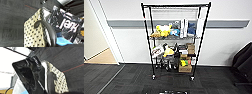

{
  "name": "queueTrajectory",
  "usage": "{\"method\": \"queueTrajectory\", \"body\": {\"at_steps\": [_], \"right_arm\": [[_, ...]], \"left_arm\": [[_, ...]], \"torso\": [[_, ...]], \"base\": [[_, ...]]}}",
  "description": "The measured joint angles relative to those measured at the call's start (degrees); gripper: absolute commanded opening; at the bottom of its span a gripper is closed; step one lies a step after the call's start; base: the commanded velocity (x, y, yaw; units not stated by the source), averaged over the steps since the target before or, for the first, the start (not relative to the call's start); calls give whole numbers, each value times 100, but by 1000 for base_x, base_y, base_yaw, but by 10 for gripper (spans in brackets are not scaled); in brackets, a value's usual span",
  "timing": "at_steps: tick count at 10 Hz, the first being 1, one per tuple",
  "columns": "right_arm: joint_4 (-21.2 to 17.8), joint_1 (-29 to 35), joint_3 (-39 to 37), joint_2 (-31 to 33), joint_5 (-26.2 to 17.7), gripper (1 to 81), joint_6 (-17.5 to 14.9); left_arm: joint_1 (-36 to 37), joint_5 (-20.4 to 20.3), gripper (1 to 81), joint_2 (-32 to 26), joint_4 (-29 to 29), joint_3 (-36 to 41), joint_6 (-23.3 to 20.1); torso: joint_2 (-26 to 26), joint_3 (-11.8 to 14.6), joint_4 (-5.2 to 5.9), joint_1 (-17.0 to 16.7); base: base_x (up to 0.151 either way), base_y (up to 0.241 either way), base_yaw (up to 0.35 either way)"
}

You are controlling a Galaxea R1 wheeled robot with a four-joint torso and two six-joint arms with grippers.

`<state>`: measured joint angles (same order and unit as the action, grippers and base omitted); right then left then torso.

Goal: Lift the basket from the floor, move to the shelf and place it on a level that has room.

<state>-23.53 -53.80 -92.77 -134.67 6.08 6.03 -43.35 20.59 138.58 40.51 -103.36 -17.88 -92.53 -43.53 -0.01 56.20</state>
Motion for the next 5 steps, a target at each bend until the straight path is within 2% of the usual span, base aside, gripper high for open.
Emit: {"method": "queueTrajectory", "body": {"at_steps": [1, 5], "right_arm": [[0, 16, 71, 49, 24, 10, -2], [-6, 217, 68, 5, -5, 10, 5]], "left_arm": [[9, -6, 10, -2, 11, 22, 0], [162, -96, 10, 20, 30, -71, 50]], "torso": [[133, 123, 0, -94], [811, 208, 0, -531]], "base": [[0, 0, 0], [0, 0, 0]]}}
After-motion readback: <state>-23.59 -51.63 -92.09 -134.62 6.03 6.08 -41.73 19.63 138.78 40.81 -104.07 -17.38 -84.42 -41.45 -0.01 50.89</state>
